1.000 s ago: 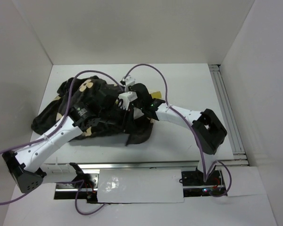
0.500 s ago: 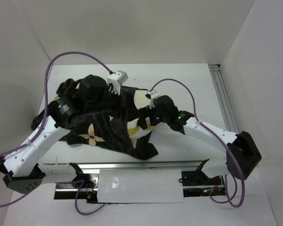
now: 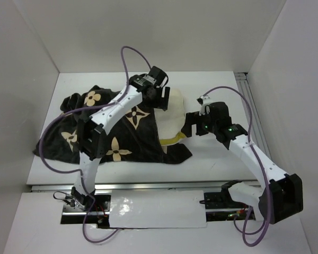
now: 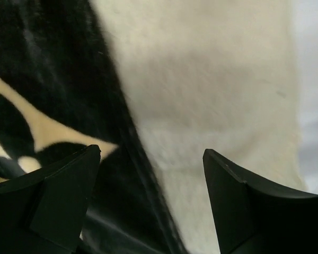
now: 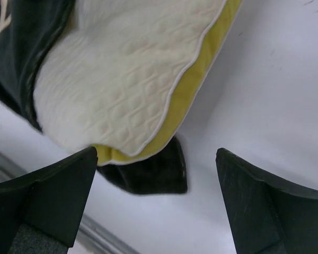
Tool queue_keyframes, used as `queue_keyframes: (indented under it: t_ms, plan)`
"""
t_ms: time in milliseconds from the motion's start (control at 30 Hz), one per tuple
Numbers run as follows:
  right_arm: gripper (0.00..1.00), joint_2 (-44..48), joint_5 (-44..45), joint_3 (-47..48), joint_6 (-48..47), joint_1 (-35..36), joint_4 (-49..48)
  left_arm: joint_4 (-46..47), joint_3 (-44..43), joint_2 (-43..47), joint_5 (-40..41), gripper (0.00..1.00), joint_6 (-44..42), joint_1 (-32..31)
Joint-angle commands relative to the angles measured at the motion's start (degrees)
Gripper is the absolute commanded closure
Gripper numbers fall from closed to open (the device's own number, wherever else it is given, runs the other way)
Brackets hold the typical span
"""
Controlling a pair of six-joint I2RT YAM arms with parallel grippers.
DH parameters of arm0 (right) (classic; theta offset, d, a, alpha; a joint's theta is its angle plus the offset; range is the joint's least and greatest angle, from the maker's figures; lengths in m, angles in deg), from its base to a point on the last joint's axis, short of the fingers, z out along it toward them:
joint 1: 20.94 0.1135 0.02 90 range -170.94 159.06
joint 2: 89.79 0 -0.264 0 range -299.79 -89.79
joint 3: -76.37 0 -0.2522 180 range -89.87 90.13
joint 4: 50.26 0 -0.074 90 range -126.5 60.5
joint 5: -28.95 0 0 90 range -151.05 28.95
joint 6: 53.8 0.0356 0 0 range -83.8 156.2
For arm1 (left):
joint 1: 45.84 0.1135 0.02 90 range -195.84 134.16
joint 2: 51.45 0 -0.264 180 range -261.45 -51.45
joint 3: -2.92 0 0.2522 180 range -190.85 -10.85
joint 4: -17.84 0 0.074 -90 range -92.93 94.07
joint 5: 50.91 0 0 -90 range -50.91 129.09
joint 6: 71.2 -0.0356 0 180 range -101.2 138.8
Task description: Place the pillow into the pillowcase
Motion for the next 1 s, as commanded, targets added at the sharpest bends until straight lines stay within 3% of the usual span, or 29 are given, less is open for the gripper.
queue_keyframes:
  t_ms: [0, 133, 233, 300, 400, 667, 800, 833, 933, 967]
  plan:
    - [0.0, 2.55, -8.05, 3.9, -9.48, -1.72, 9.62, -2.99, -3.91, -1.49, 2.98, 0.09, -1.11, 2.76]
    - [0.0, 4.92, -7.63, 5.66, -8.37, -2.44, 10.44, -2.02, -4.69, -4.13, 4.9, 0.1, 1.44, 4.44]
    - [0.0, 5.62, -7.62, 5.66, -2.39, -5.24, 3.17, -0.18, -6.27, -6.32, 8.08, 0.15, 3.02, 5.67]
    - [0.0, 1.51, -8.33, 6.97, -0.55, -6.82, -1.07, 1.84, -6.28, -7.2, 10.26, 0.16, 3.02, 6.2]
    - [0.0, -4.74, -9.56, 12.67, -0.53, -8.76, 0.07, 4.48, -6.98, -9.84, 12.29, 0.18, 0.67, 6.2]
    - [0.0, -17.74, -2.1, 16.91, 5.44, -9.56, -12.23, 10.29, -9.09, -15.03, 10.88, 0.18, -1.19, 6.2]
    - [0.0, -28.53, -2.09, 20.77, 5.44, -7.97, -17.58, 10.29, -10.93, -16.61, 12.29, 0.47, -0.58, 6.2]
    - [0.0, -30.57, -1.22, 22.96, 4.92, -7.19, -17.6, 10.81, -10.94, -16.62, 13.25, 0.63, 0.03, 6.2]
    - [0.0, -38.3, 0.28, 28.93, 4.92, -5.7, -16.9, 10.82, -11.46, -17.23, 14.66, 0.87, 0.65, 6.2]
    - [0.0, -39.89, 0.29, 30.17, 4.92, -5.69, -16.9, 10.82, -11.47, -17.23, 15.19, 1.0, 0.65, 6.2]
